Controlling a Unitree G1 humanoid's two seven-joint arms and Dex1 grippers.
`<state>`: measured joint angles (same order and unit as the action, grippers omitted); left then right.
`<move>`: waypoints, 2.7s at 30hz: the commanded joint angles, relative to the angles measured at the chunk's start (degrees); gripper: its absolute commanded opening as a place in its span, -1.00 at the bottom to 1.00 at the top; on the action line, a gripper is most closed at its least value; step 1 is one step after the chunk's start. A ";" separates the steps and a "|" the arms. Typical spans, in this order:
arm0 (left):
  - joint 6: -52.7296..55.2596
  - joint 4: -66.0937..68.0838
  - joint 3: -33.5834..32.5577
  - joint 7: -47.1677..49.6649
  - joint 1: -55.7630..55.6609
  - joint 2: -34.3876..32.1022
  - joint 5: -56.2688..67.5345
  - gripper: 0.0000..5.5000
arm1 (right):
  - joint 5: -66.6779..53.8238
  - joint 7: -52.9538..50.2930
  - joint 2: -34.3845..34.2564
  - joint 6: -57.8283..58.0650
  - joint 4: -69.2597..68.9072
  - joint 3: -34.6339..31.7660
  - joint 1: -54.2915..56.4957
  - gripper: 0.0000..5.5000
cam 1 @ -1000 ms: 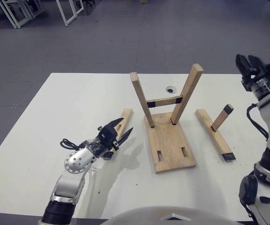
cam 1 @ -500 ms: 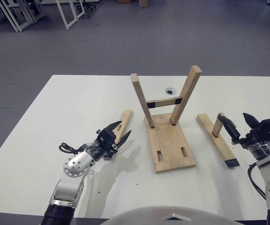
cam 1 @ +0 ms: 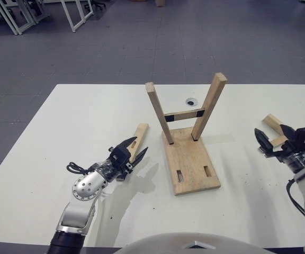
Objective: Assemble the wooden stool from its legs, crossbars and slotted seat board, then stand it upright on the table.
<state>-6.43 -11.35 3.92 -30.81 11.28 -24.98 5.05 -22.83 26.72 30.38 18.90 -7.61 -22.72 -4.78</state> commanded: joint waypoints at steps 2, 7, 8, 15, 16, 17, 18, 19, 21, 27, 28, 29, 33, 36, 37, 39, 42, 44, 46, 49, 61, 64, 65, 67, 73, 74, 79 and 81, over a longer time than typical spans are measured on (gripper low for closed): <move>-0.13 0.66 0.51 0.46 0.32 0.40 -1.04 -0.04 | 8.82 -2.52 7.02 -5.16 17.19 -0.50 5.18 0.77; -0.18 0.66 1.08 0.49 0.50 0.74 -1.29 -0.04 | 11.65 -4.62 9.01 -4.18 32.60 0.40 13.64 0.77; -0.16 0.70 1.29 0.43 0.40 0.82 -1.32 -0.04 | 11.66 -4.09 9.40 -3.38 36.06 0.57 15.69 0.77; -0.30 1.26 1.28 0.26 0.08 0.92 -1.41 -0.04 | 9.35 5.25 14.52 1.65 58.11 -0.19 25.42 0.77; -0.31 1.35 1.26 0.31 0.08 0.96 -1.43 -0.04 | 8.70 7.22 15.30 3.55 59.67 -0.14 25.93 0.77; -0.35 1.42 1.22 0.32 0.12 0.96 -1.42 -0.04 | 7.75 9.56 15.73 5.89 59.85 0.04 25.94 0.77; -0.40 1.51 1.18 0.33 0.18 0.96 -1.41 -0.04 | 6.95 11.60 15.79 7.86 59.17 0.29 25.76 0.77; -0.43 1.47 1.16 0.33 0.40 0.95 -1.40 -0.04 | 5.38 13.51 15.03 11.13 55.06 0.75 24.40 0.77; -0.46 1.35 1.12 0.37 0.82 0.94 -1.40 -0.04 | 2.15 15.46 13.09 17.79 44.10 2.06 20.97 0.77; -0.36 0.99 0.65 0.42 1.35 0.81 -1.19 -0.04 | -4.19 9.35 8.43 33.05 14.32 2.36 13.76 0.77; -0.34 0.94 0.57 0.40 1.40 0.80 -1.11 -0.04 | -4.09 7.49 7.94 34.10 11.06 2.08 12.92 0.77; -0.31 0.92 0.52 0.36 1.41 0.80 -1.04 -0.04 | -3.92 5.40 7.30 35.08 8.01 1.84 12.18 0.77; -0.35 0.89 0.46 0.35 1.68 0.90 -0.92 -0.04 | 1.08 -7.63 2.58 39.25 -6.44 4.58 7.24 0.77; -0.60 1.35 0.47 0.04 1.45 0.78 -0.87 -0.04 | 6.62 -18.49 -4.34 40.20 -15.08 6.92 3.11 0.77; -0.61 1.45 0.46 -0.04 1.36 0.76 -0.83 -0.04 | 7.92 -20.77 -6.57 39.71 -16.29 8.35 2.07 0.77; -0.62 1.55 0.52 -0.13 1.26 0.77 -0.82 -0.04 | 10.46 -23.49 -9.58 36.99 -16.23 11.16 0.65 0.77; -0.50 1.61 0.82 -0.19 0.92 0.92 -0.91 -0.04 | 13.71 -27.62 -13.38 30.44 -11.78 11.35 0.63 0.58; -0.36 1.69 0.89 -0.18 0.64 1.02 -0.89 -0.04 | 15.65 -29.68 -15.07 25.38 -6.70 11.18 1.05 0.45; -0.33 1.76 0.86 -0.22 0.52 0.97 -0.84 -0.04 | 16.80 -31.49 -16.61 22.05 -1.77 10.37 1.50 0.34; -0.34 1.89 0.77 -0.12 0.37 0.99 -0.84 -0.04 | 18.76 -33.62 -17.28 17.36 3.83 9.72 2.28 0.11; -0.32 2.75 0.52 0.11 -1.08 1.22 -0.73 -0.04 | 15.95 -33.12 -18.85 9.10 5.27 5.69 7.86 -0.62; -0.13 2.39 -1.40 1.62 -2.36 2.02 0.52 -0.04 | 12.38 -33.19 -19.00 7.75 2.09 2.46 12.13 -0.63; 0.23 2.21 -2.37 2.08 -2.97 2.35 1.36 -0.04 | 10.98 -32.93 -18.92 7.67 1.01 1.44 13.58 -0.63; 2.42 1.42 -6.33 3.39 -4.76 3.09 5.81 -0.04 | 6.36 -32.42 -18.73 9.25 -2.30 -1.28 17.29 -0.63; 19.59 -4.75 -23.09 11.78 -17.76 3.50 35.69 -0.04 | -27.54 -25.21 -17.85 21.15 -9.34 -10.39 28.54 -0.63; 23.49 -6.20 -24.70 13.34 -19.59 2.98 41.66 -0.04 | -33.17 -24.65 -17.29 23.30 -9.67 -11.46 29.27 -0.63; 37.26 -14.05 -27.33 22.24 -26.64 -0.36 73.98 0.15 | -63.00 -26.77 -13.70 29.63 -11.90 -11.52 31.82 -0.63; 39.72 -16.49 -26.33 26.36 -28.91 -1.82 86.83 0.28 | -75.36 -28.15 -11.74 30.48 -11.75 -9.02 32.84 -0.63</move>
<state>29.97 -24.76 -23.06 -8.96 -14.54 -24.41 80.04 -86.09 0.03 15.86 47.77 -18.02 -34.26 25.18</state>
